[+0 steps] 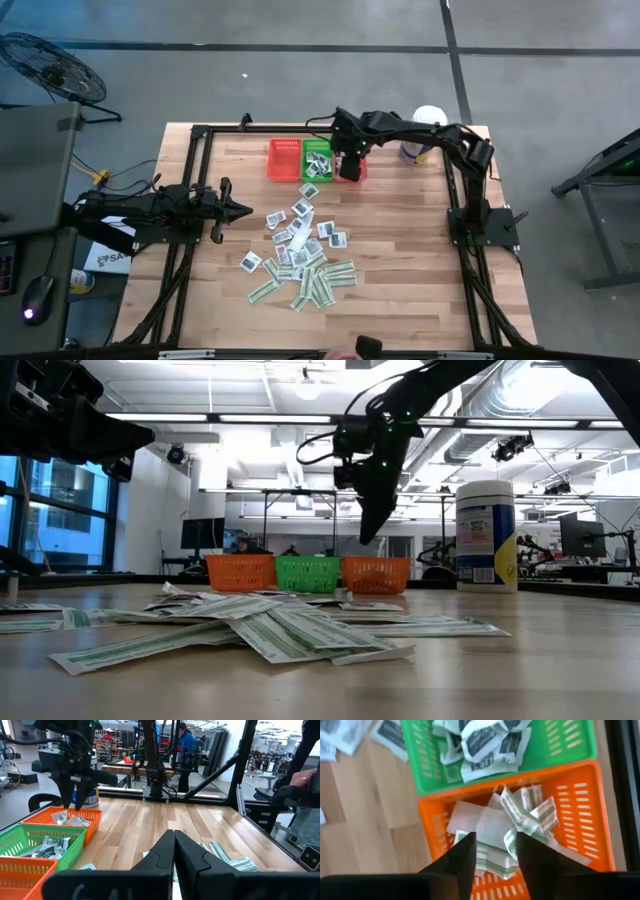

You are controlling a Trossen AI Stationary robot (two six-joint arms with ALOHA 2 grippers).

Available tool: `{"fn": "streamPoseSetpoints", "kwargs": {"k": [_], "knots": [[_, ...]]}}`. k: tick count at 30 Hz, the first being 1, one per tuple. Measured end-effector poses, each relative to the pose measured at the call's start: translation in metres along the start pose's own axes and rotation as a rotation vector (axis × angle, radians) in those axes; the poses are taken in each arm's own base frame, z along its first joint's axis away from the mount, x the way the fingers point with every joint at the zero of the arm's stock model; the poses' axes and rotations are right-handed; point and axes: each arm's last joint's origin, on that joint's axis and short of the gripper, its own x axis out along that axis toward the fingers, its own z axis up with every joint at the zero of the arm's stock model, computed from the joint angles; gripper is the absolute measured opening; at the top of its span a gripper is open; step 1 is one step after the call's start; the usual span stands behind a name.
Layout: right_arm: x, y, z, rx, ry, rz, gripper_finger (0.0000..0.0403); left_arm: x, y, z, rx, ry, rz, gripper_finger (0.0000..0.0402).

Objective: Pick & Place First Aid Supplies
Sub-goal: Put the bandage pack into the right orange bin, then put the towelette pack into the green bin

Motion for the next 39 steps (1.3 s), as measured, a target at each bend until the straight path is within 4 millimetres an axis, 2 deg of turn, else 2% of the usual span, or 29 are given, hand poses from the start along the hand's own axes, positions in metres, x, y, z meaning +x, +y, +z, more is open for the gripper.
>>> {"fn": "streamPoseSetpoints", "kwargs": {"k": [7,12,17,28,39], "knots": [[-0.001,-0.013,-0.003,0.174,0.006,-0.05,0.0011,0.0,0.0,0.0,0.0,0.0,0.0,0.0001],[0.006,-0.02,-0.004,0.284,0.009,-0.041,0.0003,0.0,0.0,0.0,0.0,0.0,0.0,0.0001],[0.024,-0.021,-0.006,0.336,0.052,-0.015,0.0001,0.0,0.0,0.0,0.0,0.0,0.0,0.0001],[0.049,-0.021,-0.01,0.377,0.113,0.014,0.0,0.0,0.0,0.0,0.0,0.0,-0.001,0.0001],[-0.007,-0.016,-0.004,0.349,-0.01,-0.048,0.0,0.0,0.0,0.0,0.0,0.0,0.0,0.0001]]}}
